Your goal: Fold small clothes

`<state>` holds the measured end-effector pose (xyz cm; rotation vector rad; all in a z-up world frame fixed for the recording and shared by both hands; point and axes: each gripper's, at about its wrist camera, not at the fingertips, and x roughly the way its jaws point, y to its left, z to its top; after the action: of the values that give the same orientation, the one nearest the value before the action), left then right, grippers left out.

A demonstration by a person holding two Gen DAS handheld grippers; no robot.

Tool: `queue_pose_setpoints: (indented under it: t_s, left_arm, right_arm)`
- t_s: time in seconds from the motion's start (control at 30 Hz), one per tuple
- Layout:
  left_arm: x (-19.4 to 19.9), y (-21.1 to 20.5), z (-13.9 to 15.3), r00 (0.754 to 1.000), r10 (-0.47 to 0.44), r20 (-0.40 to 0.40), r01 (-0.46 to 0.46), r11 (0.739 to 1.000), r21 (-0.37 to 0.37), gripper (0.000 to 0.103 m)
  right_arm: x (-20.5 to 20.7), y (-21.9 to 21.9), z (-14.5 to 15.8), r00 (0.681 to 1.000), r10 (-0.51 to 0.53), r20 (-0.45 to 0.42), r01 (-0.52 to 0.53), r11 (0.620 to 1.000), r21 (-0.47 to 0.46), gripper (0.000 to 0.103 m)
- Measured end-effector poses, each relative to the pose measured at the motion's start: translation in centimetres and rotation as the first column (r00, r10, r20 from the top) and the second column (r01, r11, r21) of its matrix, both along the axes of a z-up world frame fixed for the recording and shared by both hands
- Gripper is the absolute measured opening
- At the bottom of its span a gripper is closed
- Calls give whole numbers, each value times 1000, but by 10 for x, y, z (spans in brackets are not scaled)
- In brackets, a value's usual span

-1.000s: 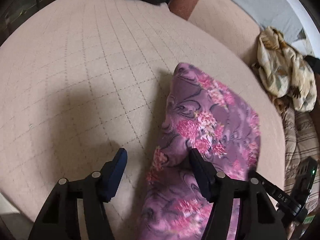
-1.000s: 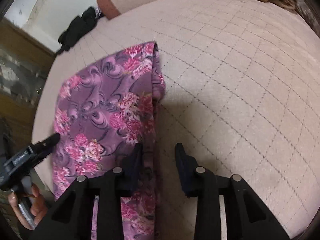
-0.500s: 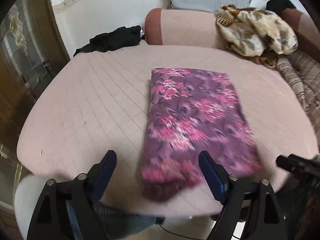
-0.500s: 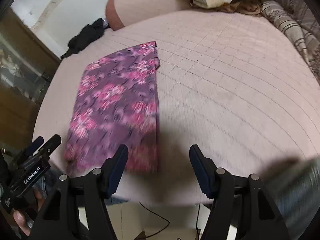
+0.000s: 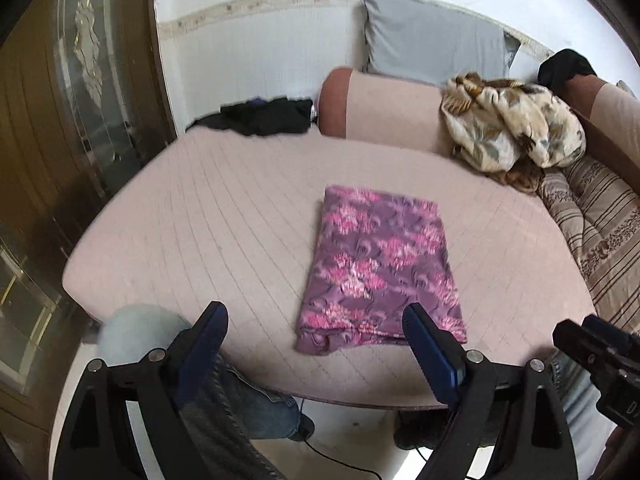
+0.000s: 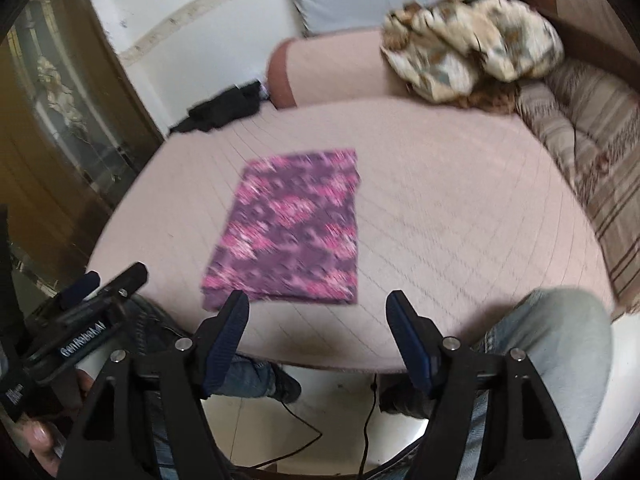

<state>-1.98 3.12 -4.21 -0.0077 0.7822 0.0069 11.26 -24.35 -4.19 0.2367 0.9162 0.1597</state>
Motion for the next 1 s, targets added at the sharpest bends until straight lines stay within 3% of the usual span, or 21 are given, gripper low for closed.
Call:
queue_pose_setpoints:
  t_s: [0.17, 0.4, 1.0]
  left_arm:
    - [-16, 4, 33, 1000, 5, 29, -6, 1000, 7, 92]
    - [-34, 3, 59, 998, -1, 57, -2, 999, 54, 97]
    - [-45, -4, 60, 998, -26, 54, 22, 997, 74, 97]
  right_arm:
    - [-9, 5, 41, 998, 11, 69, -8, 999, -32, 72]
    - [-24, 9, 68, 993, 10, 119, -4, 999, -45, 72]
    - [-40, 19, 76, 990, 10, 144, 9, 991, -131, 72]
